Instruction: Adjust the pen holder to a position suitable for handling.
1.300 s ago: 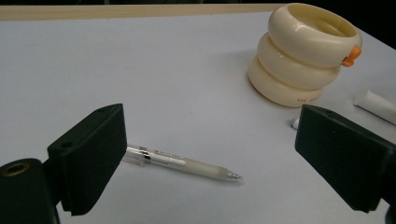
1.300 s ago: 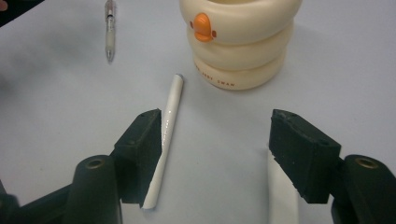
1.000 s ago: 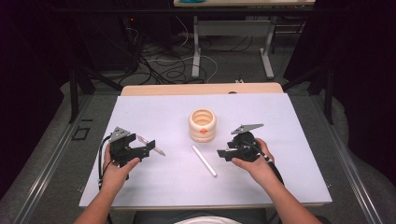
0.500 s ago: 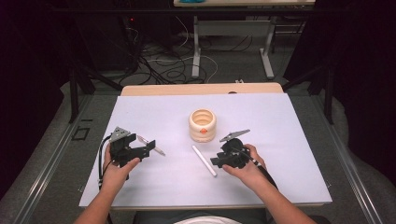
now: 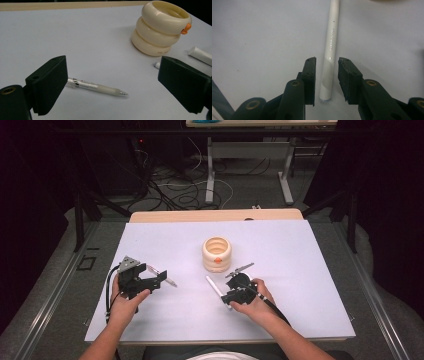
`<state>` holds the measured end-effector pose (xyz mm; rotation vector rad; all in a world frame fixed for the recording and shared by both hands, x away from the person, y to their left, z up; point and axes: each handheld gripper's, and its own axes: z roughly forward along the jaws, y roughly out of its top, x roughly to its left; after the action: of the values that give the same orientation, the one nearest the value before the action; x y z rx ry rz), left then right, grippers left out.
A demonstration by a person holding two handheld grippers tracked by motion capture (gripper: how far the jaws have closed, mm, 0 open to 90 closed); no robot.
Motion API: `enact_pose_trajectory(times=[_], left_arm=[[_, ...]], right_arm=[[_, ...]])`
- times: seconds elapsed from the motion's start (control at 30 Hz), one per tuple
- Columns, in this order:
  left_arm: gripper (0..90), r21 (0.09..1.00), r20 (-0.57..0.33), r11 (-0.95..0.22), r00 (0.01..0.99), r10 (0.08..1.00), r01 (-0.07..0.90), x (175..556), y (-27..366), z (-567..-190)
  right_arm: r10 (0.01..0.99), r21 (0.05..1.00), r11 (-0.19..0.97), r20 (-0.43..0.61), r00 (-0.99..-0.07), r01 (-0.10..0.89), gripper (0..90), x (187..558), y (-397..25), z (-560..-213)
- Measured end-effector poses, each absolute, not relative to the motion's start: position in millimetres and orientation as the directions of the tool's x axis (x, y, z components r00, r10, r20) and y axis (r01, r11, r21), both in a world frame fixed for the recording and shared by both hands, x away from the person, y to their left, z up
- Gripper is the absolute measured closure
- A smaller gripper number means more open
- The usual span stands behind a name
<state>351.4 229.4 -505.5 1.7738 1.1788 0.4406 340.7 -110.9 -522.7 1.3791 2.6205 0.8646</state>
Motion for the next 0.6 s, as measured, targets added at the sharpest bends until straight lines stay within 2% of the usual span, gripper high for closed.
enact_pose_trajectory(times=[0.4,0.47,0.5,0.6], left_arm=[[9.2,0.842,-0.190,-0.105,0.474,0.859,0.528,351.9,229.0,-506.3],[9.2,0.841,-0.189,-0.109,0.476,0.859,0.530,352.1,229.1,-506.5],[9.2,0.840,-0.188,-0.111,0.476,0.859,0.532,352.4,229.1,-506.6],[9.2,0.838,-0.190,-0.111,0.476,0.858,0.535,352.7,228.9,-507.0]], right_arm=[[0.789,0.459,0.457,0.186,-0.585,0.762,72.5,344.6,-106.5,-530.6],[0.781,0.492,0.438,0.205,-0.589,0.752,72.8,345.3,-106.3,-535.1],[0.777,0.459,0.475,0.181,-0.603,0.751,73.4,346.3,-107.5,-533.4],[0.779,0.448,0.480,0.177,-0.601,0.754,75.4,346.9,-106.1,-536.2]])
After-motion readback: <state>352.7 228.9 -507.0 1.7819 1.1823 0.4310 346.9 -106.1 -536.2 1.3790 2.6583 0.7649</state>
